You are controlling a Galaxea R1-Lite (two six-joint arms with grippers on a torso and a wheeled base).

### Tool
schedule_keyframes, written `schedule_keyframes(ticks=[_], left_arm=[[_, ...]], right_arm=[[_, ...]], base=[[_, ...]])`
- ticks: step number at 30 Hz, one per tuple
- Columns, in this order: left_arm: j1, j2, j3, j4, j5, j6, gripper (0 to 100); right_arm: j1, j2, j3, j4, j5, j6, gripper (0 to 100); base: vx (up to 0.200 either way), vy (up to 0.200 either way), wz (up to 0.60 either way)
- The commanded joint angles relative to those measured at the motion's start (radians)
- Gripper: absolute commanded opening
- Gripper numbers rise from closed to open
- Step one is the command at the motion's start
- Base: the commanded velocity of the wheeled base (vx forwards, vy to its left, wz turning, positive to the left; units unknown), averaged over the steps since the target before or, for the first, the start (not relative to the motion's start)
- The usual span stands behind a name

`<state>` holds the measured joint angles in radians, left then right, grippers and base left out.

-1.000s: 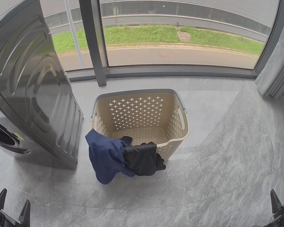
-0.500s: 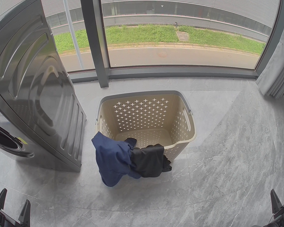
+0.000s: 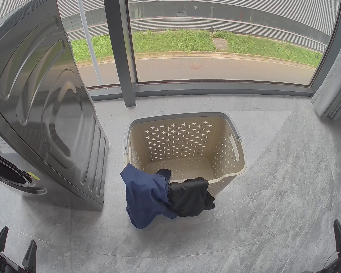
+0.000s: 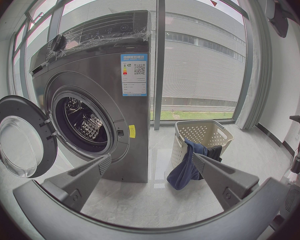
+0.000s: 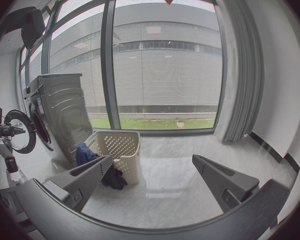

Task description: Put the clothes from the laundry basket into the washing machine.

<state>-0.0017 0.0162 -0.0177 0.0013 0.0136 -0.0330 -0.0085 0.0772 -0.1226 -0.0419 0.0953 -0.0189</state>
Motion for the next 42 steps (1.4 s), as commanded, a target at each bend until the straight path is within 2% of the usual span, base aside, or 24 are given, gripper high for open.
schedule_keyframes(ticks=[1, 3, 8, 10, 13, 15, 16, 18, 19, 21, 22, 23, 24, 25, 26, 28, 31, 34, 39, 42], left_arm=[[0.000, -0.010, 0.016, 0.000, 0.000, 0.001, 100], [0.000, -0.010, 0.016, 0.000, 0.000, -0.002, 100], [0.000, -0.010, 0.016, 0.000, 0.000, -0.004, 100], [0.000, -0.010, 0.016, 0.000, 0.000, -0.002, 100], [0.000, -0.009, 0.016, 0.000, 0.000, -0.002, 100], [0.000, -0.010, 0.016, 0.000, 0.000, -0.002, 100], [0.000, -0.010, 0.016, 0.000, 0.000, -0.002, 100], [0.000, -0.010, 0.016, 0.000, 0.000, -0.002, 100], [0.000, -0.010, 0.016, 0.000, 0.000, -0.004, 100], [0.000, -0.010, 0.016, 0.000, 0.000, -0.002, 100], [0.000, -0.010, 0.015, 0.000, 0.000, -0.002, 100], [0.000, -0.010, 0.016, 0.000, 0.000, -0.002, 100], [0.000, -0.010, 0.016, 0.000, 0.000, -0.004, 100], [0.000, -0.010, 0.016, 0.000, 0.000, -0.004, 100], [0.000, -0.010, 0.016, 0.000, 0.000, -0.004, 100], [0.000, -0.009, 0.015, 0.000, 0.000, -0.004, 100], [0.000, -0.010, 0.016, 0.000, 0.000, -0.004, 100], [0.000, -0.009, 0.015, 0.000, 0.000, -0.004, 100], [0.000, -0.010, 0.015, 0.000, 0.000, -0.004, 100], [0.000, -0.010, 0.016, 0.000, 0.000, -0.004, 100]], right_arm=[[-0.001, 0.391, 0.004, 0.027, 0.142, 0.019, 100], [0.001, 0.504, 0.003, -0.010, 0.176, 0.020, 100], [0.015, 0.684, 0.004, -0.119, 0.179, 0.019, 100], [0.073, 0.771, 0.004, -0.164, 0.176, 0.047, 100], [0.136, 0.823, 0.001, -0.208, 0.173, 0.113, 100], [0.167, 0.842, -0.002, -0.227, 0.169, 0.139, 100], [0.200, 0.875, -0.008, -0.251, 0.153, 0.166, 100], [0.220, 0.908, -0.016, -0.271, 0.135, 0.182, 100], [0.251, 0.960, -0.026, -0.314, 0.103, 0.198, 100], [0.280, 1.007, -0.029, -0.358, 0.075, 0.211, 100], [0.311, 1.053, -0.031, -0.409, 0.044, 0.226, 100], [0.311, 1.053, -0.031, -0.409, 0.044, 0.226, 100], [0.352, 1.112, -0.031, -0.467, -0.003, 0.246, 100], [0.352, 1.112, -0.031, -0.467, -0.003, 0.246, 100], [0.404, 1.171, -0.031, -0.520, -0.068, 0.277, 100], [0.467, 1.228, -0.037, -0.561, -0.144, 0.318, 100], [0.541, 1.299, -0.060, -0.589, -0.221, 0.370, 100], [0.564, 1.352, -0.089, -0.595, -0.244, 0.389, 100], [0.565, 1.435, -0.146, -0.598, -0.243, 0.389, 100], [0.581, 1.489, -0.177, -0.625, -0.244, 0.389, 100]], base=[[0.000, 0.000, 0.00], [0.000, 0.000, 0.00], [0.000, 0.000, 0.00], [0.000, 0.000, 0.00], [0.000, 0.000, 0.00], [0.000, 0.000, 0.00], [0.000, 0.000, 0.00], [0.000, 0.000, 0.00], [0.000, 0.000, 0.00], [0.000, 0.000, 0.00], [0.000, 0.000, 0.00], [0.000, 0.000, 0.00], [0.000, 0.000, 0.00], [0.000, 0.000, 0.00], [0.000, 0.000, 0.00], [0.000, 0.000, 0.00], [0.000, 0.000, 0.00], [0.000, 0.067, 0.00], [0.000, 0.200, 0.00], [0.000, 0.000, 0.00]])
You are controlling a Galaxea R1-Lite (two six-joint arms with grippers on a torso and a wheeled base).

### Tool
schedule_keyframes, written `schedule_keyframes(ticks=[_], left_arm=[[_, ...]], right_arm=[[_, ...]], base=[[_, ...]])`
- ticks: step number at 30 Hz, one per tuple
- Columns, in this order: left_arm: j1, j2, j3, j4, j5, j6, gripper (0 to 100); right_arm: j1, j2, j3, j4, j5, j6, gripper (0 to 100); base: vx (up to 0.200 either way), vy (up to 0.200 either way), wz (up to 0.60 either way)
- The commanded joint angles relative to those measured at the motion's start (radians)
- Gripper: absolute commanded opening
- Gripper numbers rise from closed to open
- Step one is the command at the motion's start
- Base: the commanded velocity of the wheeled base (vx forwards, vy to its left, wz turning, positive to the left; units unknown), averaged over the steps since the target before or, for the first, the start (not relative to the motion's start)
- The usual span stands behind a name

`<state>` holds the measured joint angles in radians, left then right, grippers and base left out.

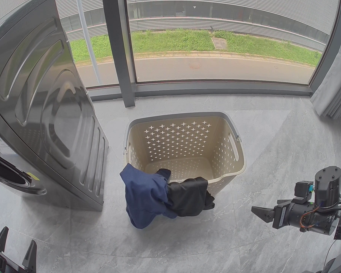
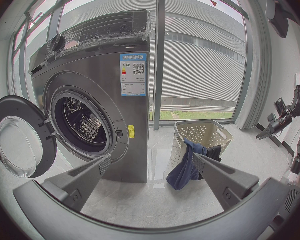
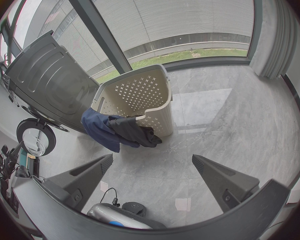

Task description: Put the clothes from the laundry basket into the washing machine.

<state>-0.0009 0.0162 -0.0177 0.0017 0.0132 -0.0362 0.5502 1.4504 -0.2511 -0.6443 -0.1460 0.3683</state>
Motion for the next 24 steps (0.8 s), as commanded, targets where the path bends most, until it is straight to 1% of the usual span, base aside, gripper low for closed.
schedule_keyframes(ticks=[1, 3, 5, 8, 10, 11, 13, 18, 24], left_arm=[[-0.001, -0.010, 0.016, 0.000, 0.001, -0.001, 100], [-0.001, -0.010, 0.016, 0.000, 0.001, -0.001, 100], [-0.001, -0.009, 0.015, 0.000, 0.001, -0.001, 100], [-0.001, -0.009, 0.015, 0.000, 0.001, -0.001, 100], [-0.001, -0.009, 0.015, 0.000, 0.001, -0.001, 100], [-0.001, -0.010, 0.015, 0.000, 0.001, -0.001, 100], [-0.001, -0.010, 0.015, 0.000, 0.001, 0.001, 100], [-0.001, -0.010, 0.015, 0.000, 0.001, 0.002, 100], [-0.001, -0.010, 0.015, 0.000, 0.001, 0.002, 100]], right_arm=[[0.022, 0.116, -0.048, -0.023, -0.003, 0.001, 100], [0.039, 0.194, -0.065, -0.071, -0.006, 0.001, 100], [0.047, 0.229, -0.071, -0.095, -0.009, 0.001, 100], [0.070, 0.332, -0.085, -0.196, -0.037, 0.003, 100], [0.071, 0.341, -0.086, -0.209, -0.038, 0.003, 100], [0.088, 0.404, -0.103, -0.275, -0.044, 0.001, 100], [0.096, 0.450, -0.117, -0.304, -0.044, 0.001, 100], [0.126, 0.519, -0.155, -0.342, -0.043, 0.001, 100], [0.165, 0.561, -0.231, -0.341, -0.041, 0.001, 100]], base=[[0.000, 0.000, 0.00], [0.000, 0.000, 0.00], [0.000, 0.000, 0.00], [0.000, 0.000, 0.00], [0.000, 0.000, 0.00], [0.000, 0.000, 0.00], [0.000, 0.000, 0.00], [0.000, 0.000, 0.00], [0.000, 0.000, 0.00]])
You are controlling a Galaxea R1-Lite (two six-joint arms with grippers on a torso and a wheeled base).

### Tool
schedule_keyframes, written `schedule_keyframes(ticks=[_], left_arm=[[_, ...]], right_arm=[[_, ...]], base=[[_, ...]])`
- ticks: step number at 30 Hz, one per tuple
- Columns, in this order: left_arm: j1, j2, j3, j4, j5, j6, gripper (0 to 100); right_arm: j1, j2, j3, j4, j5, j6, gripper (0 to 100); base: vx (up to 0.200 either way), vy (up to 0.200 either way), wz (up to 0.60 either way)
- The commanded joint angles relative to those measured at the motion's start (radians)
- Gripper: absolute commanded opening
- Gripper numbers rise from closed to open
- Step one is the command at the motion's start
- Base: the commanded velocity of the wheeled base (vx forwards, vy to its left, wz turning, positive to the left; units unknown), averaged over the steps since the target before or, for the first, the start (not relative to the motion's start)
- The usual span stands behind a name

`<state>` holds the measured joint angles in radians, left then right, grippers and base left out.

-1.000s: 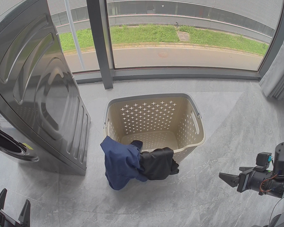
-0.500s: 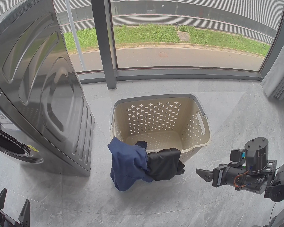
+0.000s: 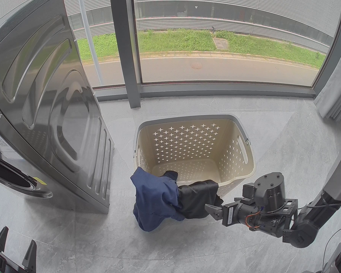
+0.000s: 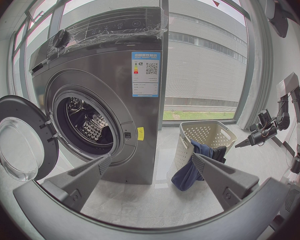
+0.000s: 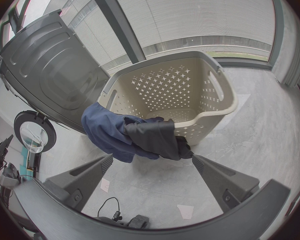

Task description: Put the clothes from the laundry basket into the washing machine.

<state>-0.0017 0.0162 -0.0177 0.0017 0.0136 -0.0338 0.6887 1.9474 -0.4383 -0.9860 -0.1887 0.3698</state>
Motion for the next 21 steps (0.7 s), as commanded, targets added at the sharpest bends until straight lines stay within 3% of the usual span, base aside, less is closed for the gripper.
schedule_keyframes(ticks=[1, 10, 21], left_arm=[[0.000, -0.010, 0.015, 0.000, 0.000, 0.000, 100], [0.000, -0.010, 0.015, 0.000, 0.000, -0.001, 100], [0.000, -0.010, 0.016, 0.000, 0.000, -0.001, 100]], right_arm=[[0.029, 0.068, -0.048, 0.001, 0.002, 0.000, 100], [0.069, 0.159, -0.103, -0.023, 0.006, 0.012, 100], [0.066, 0.263, -0.209, -0.025, 0.000, 0.037, 100]], base=[[0.000, 0.000, 0.00], [0.000, 0.000, 0.00], [0.000, 0.000, 0.00]])
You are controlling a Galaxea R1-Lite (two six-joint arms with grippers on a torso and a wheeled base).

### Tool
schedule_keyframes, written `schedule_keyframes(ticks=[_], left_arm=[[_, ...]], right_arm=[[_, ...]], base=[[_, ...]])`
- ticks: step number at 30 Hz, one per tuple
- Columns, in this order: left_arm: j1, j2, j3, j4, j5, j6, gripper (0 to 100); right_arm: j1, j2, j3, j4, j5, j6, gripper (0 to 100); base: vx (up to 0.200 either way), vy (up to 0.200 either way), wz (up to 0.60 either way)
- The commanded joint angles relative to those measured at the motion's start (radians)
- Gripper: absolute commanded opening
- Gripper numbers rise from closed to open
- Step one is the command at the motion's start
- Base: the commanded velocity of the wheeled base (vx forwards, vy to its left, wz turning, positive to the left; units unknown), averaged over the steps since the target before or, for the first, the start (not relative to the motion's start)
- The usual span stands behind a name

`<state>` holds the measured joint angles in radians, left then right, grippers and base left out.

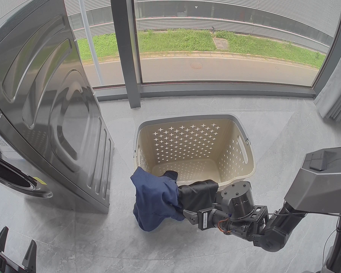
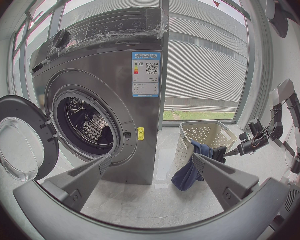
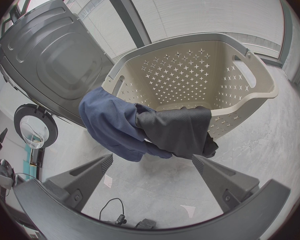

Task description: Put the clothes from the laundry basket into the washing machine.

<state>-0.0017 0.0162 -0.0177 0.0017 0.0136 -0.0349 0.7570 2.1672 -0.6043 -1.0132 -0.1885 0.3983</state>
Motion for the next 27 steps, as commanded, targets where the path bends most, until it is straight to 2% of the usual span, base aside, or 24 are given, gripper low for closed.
schedule_keyframes(ticks=[1, 5, 8, 14, 18, 27], left_arm=[[0.000, -0.010, 0.015, 0.000, 0.000, 0.000, 100], [0.000, -0.010, 0.015, 0.000, 0.000, -0.002, 100], [0.000, -0.010, 0.015, 0.000, 0.000, 0.000, 100], [0.000, -0.009, 0.015, 0.000, 0.000, -0.002, 100], [0.000, -0.010, 0.015, 0.000, 0.000, -0.002, 100], [0.000, -0.010, 0.016, 0.000, 0.000, -0.002, 100]], right_arm=[[-0.005, 0.054, -0.054, 0.004, 0.000, 0.008, 100], [-0.012, 0.102, -0.083, 0.002, -0.005, 0.010, 100], [-0.019, 0.128, -0.112, 0.002, -0.026, 0.010, 100], [-0.030, 0.146, -0.141, 0.004, -0.028, 0.010, 100], [-0.059, 0.183, -0.192, 0.002, -0.045, 0.010, 100], [-0.077, 0.221, -0.261, 0.001, -0.045, 0.010, 100]], base=[[0.000, 0.000, 0.00], [0.000, 0.000, 0.00], [0.000, 0.000, 0.00], [0.000, 0.000, 0.00], [0.000, 0.000, 0.00], [0.000, 0.000, 0.00]])
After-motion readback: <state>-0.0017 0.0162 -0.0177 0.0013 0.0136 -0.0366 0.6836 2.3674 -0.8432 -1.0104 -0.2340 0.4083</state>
